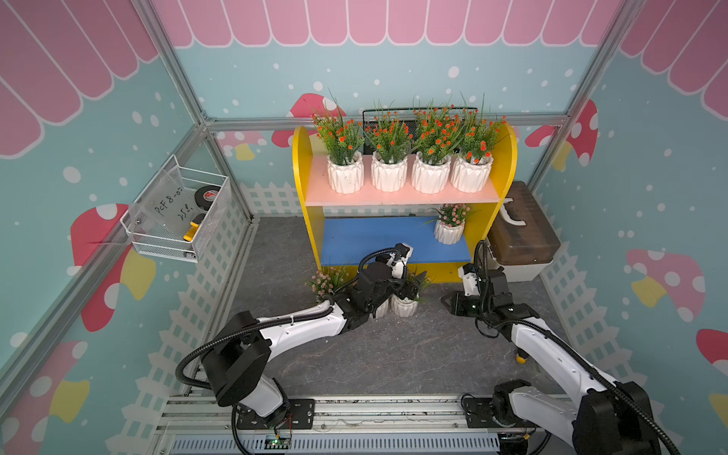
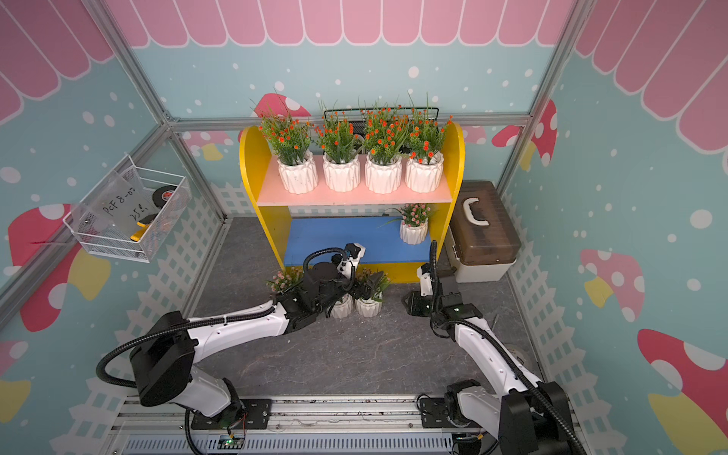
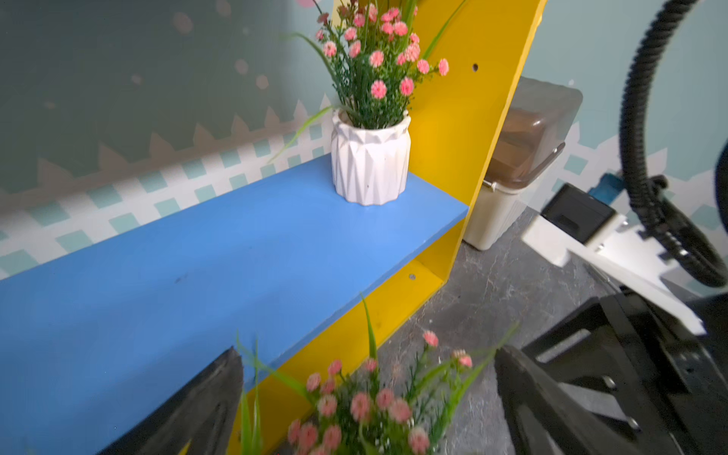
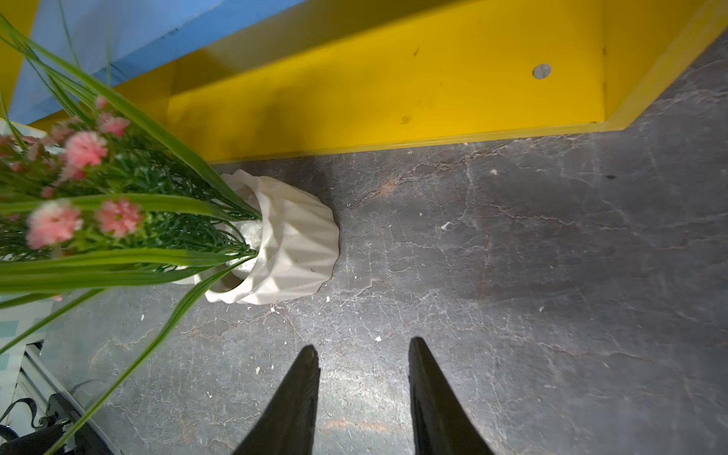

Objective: Place the baby's breath potted plants on the rack by color
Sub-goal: Place the baby's breath potted plant on the rack, then pick up the baby's breath potted plant from the center of the board.

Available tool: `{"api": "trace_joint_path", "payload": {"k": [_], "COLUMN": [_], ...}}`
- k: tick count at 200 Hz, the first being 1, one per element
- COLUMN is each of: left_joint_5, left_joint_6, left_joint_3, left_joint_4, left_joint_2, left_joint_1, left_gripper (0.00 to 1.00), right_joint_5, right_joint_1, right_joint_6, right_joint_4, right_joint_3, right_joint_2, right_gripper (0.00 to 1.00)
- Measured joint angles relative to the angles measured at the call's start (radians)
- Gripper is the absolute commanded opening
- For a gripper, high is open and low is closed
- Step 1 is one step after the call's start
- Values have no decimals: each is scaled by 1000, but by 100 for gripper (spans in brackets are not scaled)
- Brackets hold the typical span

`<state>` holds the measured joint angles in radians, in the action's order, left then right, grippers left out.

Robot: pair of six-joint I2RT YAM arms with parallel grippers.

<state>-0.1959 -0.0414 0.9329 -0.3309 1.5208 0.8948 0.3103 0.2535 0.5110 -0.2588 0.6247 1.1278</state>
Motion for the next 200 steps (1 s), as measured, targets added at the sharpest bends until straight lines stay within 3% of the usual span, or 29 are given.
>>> {"api": "trace_joint_path", "payload": {"k": [95, 143, 200], "left_joint_5": [-82, -100, -100], "left_joint_6": [-68, -87, -90], "left_joint_3": [-401, -468, -479], "left_joint_4": [5, 4, 5], "left_joint_2": [-338, -430, -438], "left_joint_1": [17, 17, 17], "left_gripper": [97, 97, 97], "right_joint_5": [-36, -51, -75], "right_joint_1": [98, 146, 183], "right_joint_6": [3, 3, 3], "right_joint_4": [97, 113, 128], "right_joint_3": [92, 137, 179], "right_joint_2": [163, 233, 295], "right_gripper": [31, 30, 29]}}
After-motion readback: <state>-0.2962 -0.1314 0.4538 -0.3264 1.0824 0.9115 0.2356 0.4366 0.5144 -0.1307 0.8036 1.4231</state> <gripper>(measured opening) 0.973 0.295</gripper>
